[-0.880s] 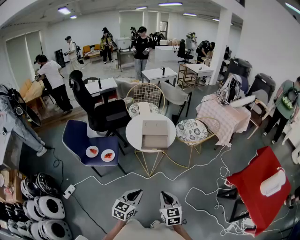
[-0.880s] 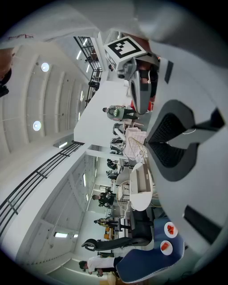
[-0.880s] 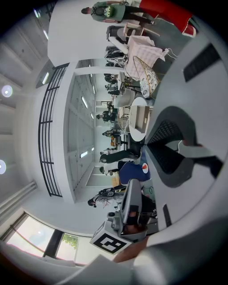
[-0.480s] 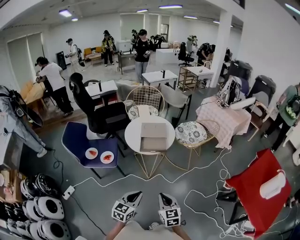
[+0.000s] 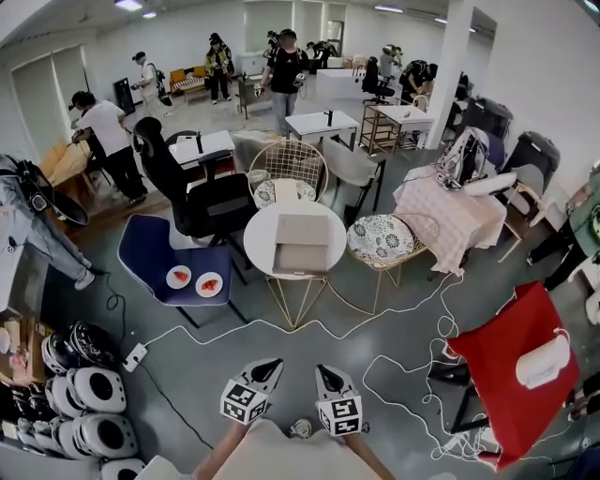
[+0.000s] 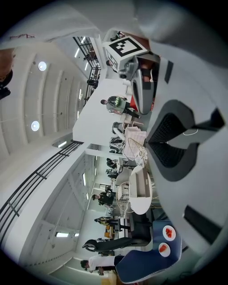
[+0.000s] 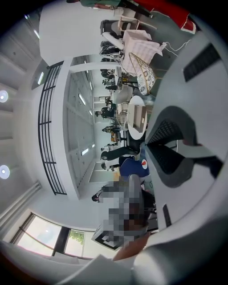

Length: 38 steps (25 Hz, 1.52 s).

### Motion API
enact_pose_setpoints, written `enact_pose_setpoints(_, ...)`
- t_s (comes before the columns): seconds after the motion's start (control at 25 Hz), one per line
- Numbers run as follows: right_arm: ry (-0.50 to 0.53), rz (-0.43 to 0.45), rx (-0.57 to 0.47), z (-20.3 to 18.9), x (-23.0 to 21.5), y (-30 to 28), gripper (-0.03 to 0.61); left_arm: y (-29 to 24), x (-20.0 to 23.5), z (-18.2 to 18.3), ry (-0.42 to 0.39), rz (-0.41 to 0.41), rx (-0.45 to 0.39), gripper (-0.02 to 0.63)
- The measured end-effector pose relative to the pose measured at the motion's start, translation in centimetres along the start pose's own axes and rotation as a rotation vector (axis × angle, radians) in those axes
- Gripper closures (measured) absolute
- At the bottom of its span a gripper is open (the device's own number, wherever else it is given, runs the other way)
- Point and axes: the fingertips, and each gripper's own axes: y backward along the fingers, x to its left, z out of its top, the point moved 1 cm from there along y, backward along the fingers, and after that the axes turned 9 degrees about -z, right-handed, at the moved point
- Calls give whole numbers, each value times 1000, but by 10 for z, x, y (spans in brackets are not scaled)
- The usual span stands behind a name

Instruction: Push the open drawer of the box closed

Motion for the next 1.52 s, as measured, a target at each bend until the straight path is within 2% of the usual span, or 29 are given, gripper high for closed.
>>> enact_pose_setpoints(0.28,-9,0,8,-9,-20,2,563,-18,-6,-6,10,3,9,601)
enact_pose_setpoints(0.72,15,4,1,-1,-36,-25,563,-39,17,0,10,12,-6,601)
enact_pose_setpoints(1.16,31,-32,18,16,-61,-96,563,-90,83,12,24,-37,-5,601)
enact_pose_setpoints(1.52,25,-52,51,49,-60,-183,563,-118,170,43,25,-76,7,601)
